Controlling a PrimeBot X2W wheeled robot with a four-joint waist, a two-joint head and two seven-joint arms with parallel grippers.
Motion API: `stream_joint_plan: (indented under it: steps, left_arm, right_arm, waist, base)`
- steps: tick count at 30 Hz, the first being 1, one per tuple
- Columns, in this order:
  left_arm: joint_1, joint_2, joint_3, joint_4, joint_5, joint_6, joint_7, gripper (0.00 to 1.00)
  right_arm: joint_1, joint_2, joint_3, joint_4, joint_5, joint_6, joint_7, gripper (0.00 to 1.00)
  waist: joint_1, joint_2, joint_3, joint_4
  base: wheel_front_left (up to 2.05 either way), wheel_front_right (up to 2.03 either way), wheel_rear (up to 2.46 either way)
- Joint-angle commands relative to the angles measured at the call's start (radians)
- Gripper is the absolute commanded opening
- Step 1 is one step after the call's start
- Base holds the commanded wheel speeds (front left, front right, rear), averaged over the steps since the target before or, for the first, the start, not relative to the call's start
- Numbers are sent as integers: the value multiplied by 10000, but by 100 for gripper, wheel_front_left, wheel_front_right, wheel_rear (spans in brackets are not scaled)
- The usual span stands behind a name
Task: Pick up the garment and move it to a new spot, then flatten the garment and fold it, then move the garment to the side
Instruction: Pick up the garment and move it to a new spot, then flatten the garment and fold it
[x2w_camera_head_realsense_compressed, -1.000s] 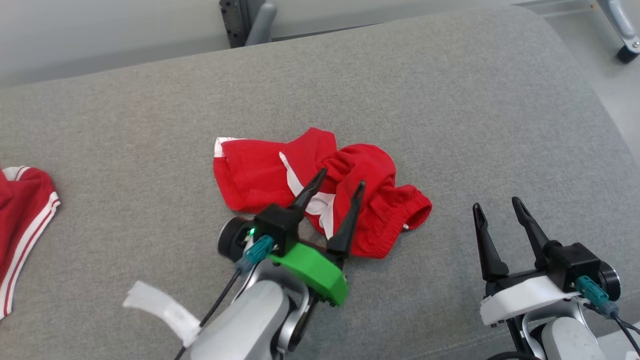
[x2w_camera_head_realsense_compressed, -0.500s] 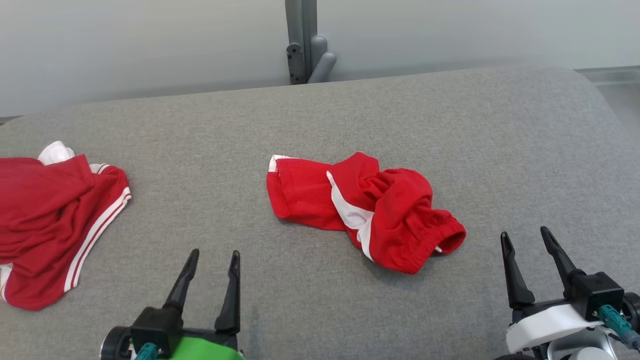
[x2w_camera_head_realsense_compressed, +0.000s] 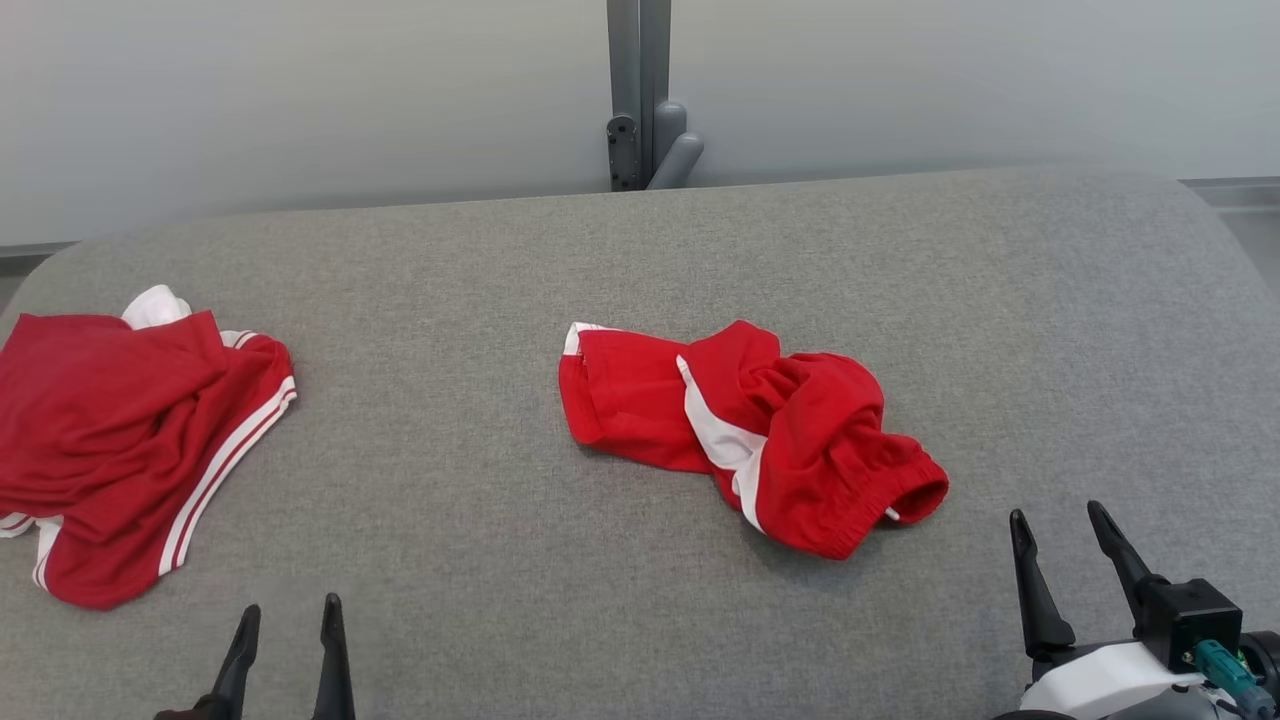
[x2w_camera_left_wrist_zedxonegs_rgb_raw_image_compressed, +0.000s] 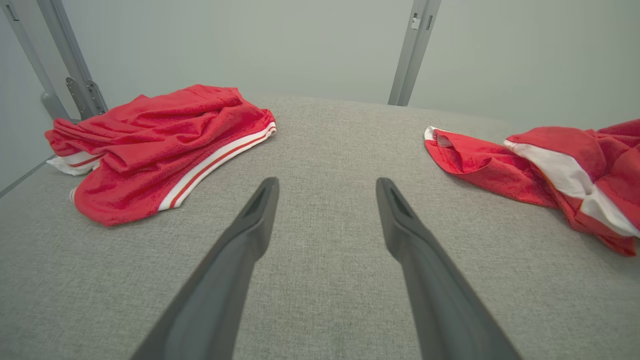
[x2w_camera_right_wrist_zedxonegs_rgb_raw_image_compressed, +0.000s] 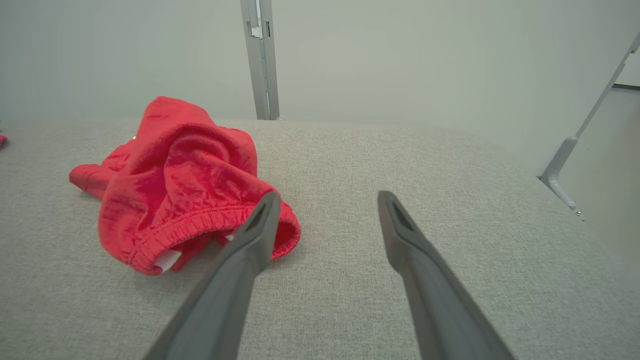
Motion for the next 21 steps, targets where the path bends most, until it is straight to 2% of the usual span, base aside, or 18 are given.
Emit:
stream_joint_plan:
  steps: [1, 10, 21]
  left_arm:
    - [204, -158, 346, 18, 215, -194, -5, 100]
    - [72, -605, 1190, 118, 831, -824, -4, 100]
    - [-26, -780, 1371, 125, 1030, -1048, -5, 100]
  right_arm:
    - [190, -14, -56, 68, -34, -7, -12, 100]
    - [90, 10, -102, 102, -56, -7, -12, 100]
    - [63, 30, -62, -53, -62, -7, -12, 100]
  waist:
    - [0, 0, -21, -27]
    - [0, 0, -47, -85]
    - [0, 0, -12, -114]
  base:
    - [0, 0, 0]
    - [0, 0, 0]
    - [0, 0, 0]
